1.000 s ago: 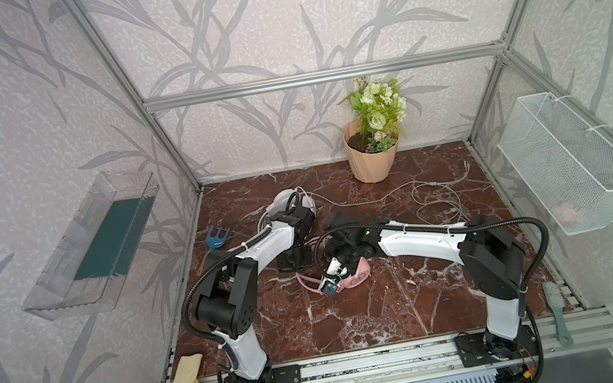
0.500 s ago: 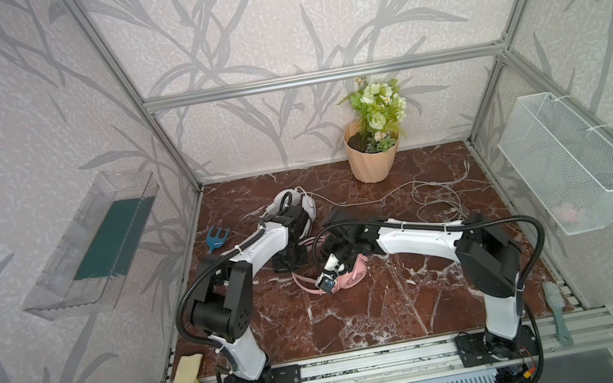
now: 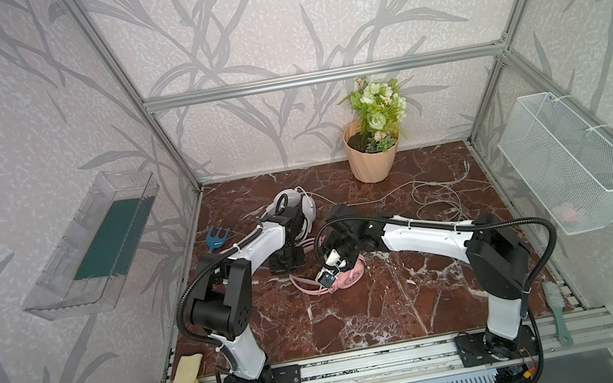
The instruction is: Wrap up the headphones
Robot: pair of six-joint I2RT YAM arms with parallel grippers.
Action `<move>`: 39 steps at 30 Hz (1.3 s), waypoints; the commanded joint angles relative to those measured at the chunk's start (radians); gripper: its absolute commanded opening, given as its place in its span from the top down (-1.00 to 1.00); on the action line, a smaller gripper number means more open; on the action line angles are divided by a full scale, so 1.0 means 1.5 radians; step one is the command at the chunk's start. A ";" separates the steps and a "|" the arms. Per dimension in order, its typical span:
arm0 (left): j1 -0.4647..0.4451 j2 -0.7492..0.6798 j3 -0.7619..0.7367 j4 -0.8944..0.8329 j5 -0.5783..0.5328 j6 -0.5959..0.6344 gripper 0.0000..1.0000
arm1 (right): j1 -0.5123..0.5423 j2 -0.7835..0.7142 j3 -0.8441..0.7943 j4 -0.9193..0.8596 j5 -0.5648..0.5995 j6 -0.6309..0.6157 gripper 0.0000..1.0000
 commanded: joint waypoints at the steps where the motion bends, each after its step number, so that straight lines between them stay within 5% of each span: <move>1: 0.012 -0.001 -0.005 -0.019 -0.005 -0.012 1.00 | -0.010 -0.035 0.014 -0.066 0.002 0.010 -0.15; 12: 0.015 0.003 -0.004 -0.023 -0.005 -0.008 1.00 | -0.028 -0.075 0.003 -0.066 -0.032 0.049 -0.33; 26: 0.017 0.018 0.005 -0.031 0.005 -0.002 1.00 | -0.064 -0.069 0.057 -0.144 0.026 0.056 -0.36; 39: 0.017 0.026 0.004 -0.034 0.012 -0.012 1.00 | -0.088 -0.090 0.044 -0.042 -0.001 0.211 -0.54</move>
